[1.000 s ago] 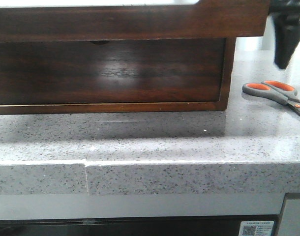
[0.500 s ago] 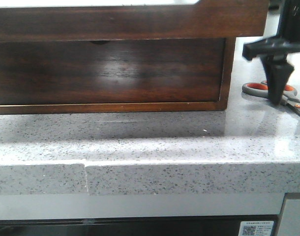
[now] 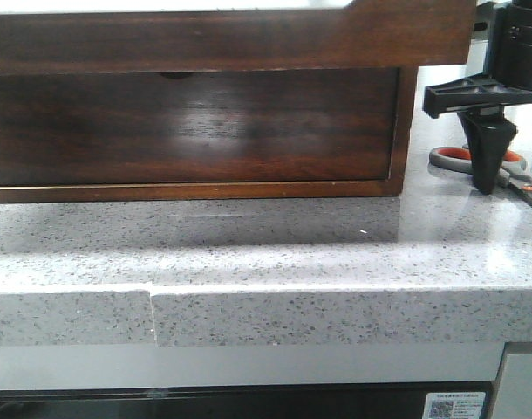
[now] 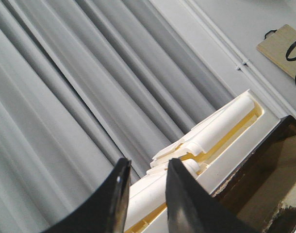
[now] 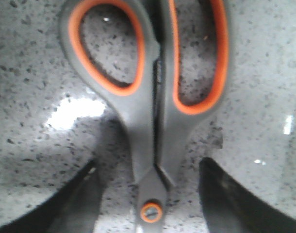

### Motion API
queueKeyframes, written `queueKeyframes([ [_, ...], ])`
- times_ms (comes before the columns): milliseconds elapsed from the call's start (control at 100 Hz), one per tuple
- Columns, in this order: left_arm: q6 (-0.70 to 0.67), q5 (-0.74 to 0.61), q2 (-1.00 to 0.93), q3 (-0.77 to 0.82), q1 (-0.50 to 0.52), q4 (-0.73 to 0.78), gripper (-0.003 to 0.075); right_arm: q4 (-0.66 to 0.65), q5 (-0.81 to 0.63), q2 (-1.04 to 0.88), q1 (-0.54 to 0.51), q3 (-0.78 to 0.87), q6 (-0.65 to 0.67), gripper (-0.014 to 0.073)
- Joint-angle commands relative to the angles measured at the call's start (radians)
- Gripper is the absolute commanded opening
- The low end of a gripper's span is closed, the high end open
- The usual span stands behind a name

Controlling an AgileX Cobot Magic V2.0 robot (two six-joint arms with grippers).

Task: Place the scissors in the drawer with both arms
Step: 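Close the right gripper on the scissors and lift them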

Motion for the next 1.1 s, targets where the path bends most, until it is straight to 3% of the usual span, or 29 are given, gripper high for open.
queueKeyframes([
  [0, -0.013, -0.046, 0.011, -0.035, -0.008, -0.025, 0.0166, -0.017, -0.002, -0.028, 0.000, -0.025, -0.010, 0.0234],
  [130, -0.013, -0.046, 0.011, -0.035, -0.008, -0.025, 0.0166, -0.017, 0.004, -0.028, 0.000, -0.025, -0.010, 0.0051],
  [270, -0.013, -0.046, 0.011, -0.035, -0.008, -0.025, 0.0166, -0.017, 0.011, -0.028, 0.000, -0.025, -0.010, -0.0069],
  [700, -0.013, -0.046, 0.011, -0.035, -0.008, -0.025, 0.0166, -0.017, 0.038, -0.103, 0.000, -0.048, -0.010, -0.0069],
  [1090, -0.013, -0.046, 0.011, -0.035, -0.008, -0.025, 0.0166, -0.017, 0.059, -0.303, 0.000, -0.249, -0.010, -0.0069],
])
